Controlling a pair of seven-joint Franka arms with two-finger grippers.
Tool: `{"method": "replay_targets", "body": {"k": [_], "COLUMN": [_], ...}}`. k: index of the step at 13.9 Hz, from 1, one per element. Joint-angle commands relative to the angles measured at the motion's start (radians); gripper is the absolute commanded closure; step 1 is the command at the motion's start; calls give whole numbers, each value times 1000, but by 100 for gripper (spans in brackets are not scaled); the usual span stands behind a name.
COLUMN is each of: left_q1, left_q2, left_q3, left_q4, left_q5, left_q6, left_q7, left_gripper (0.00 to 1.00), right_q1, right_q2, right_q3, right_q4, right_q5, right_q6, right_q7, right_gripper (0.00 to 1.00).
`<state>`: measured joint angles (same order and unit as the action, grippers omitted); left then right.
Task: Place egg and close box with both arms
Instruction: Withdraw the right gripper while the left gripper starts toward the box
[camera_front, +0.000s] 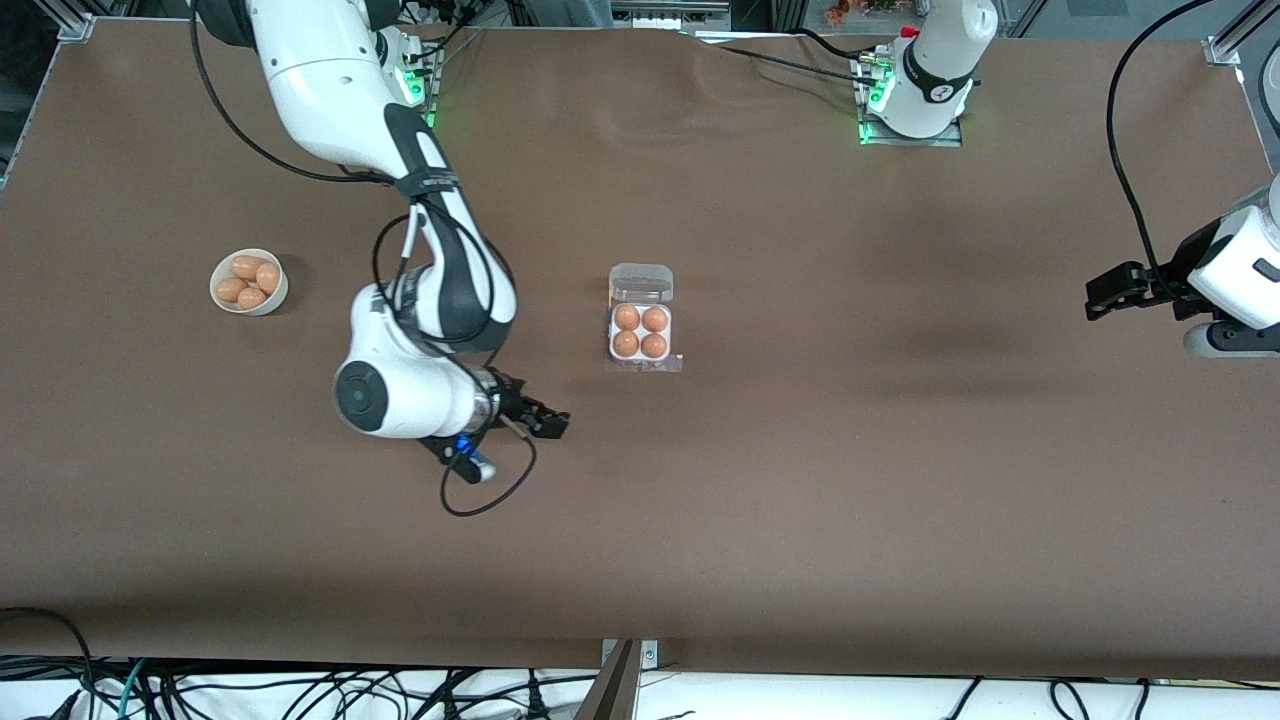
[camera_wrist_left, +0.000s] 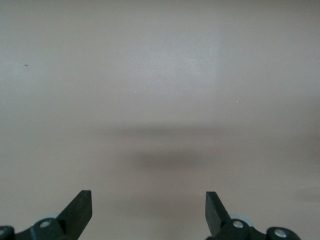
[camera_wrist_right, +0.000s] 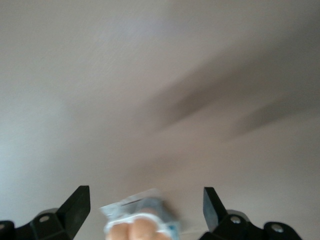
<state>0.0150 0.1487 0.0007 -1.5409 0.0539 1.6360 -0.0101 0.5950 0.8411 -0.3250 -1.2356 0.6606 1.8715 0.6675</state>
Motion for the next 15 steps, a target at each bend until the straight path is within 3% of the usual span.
{"method": "replay_targets", "body": {"k": [1, 3, 5, 6, 8, 9, 10, 11, 13, 15], "left_q1": [-1, -1, -7, -12, -18, -21, -32, -44, -102, -189], "left_q2": [3, 3, 3, 3, 5, 5, 5, 11, 44, 81], "left_q3": [2, 1, -1, -8, -40, -45, -47, -47, -48, -48], "left_q4": [25, 25, 24, 24, 24, 24, 24, 22, 22, 22], "left_q5": [-22, -23, -25, -26, -118, -185, -248, -308, -390, -454], "left_q6": [-18, -18, -22, -39, -50, -80, -129, -160, -199, -220], "left_q7": [15, 15, 15, 10, -5, -19, -37, -59, -115, -222], "left_gripper": [0, 0, 0, 0, 4, 12, 24, 36, 39, 52], "right_q1": [-9, -13, -66, -104, -272, -346, -389, -408, -476, -511], "right_q2": [-40, -78, -178, -236, -363, -422, -477, -540, -679, -756], "right_q3": [-78, -118, -91, -39, 175, 263, 309, 322, 328, 331], "right_q4": [-2, -21, -105, -137, -209, -250, -301, -346, -430, -447], "right_q5": [-30, -85, -204, -313, -544, -634, -691, -711, -713, -714], "right_q6": [-98, -115, -107, -107, -107, -106, -98, -89, -72, -83], "right_q7": [-110, -213, -276, -320, -339, -339, -341, -351, -358, -385], "right_gripper": [0, 0, 0, 0, 0, 0, 0, 0, 0, 0]}}
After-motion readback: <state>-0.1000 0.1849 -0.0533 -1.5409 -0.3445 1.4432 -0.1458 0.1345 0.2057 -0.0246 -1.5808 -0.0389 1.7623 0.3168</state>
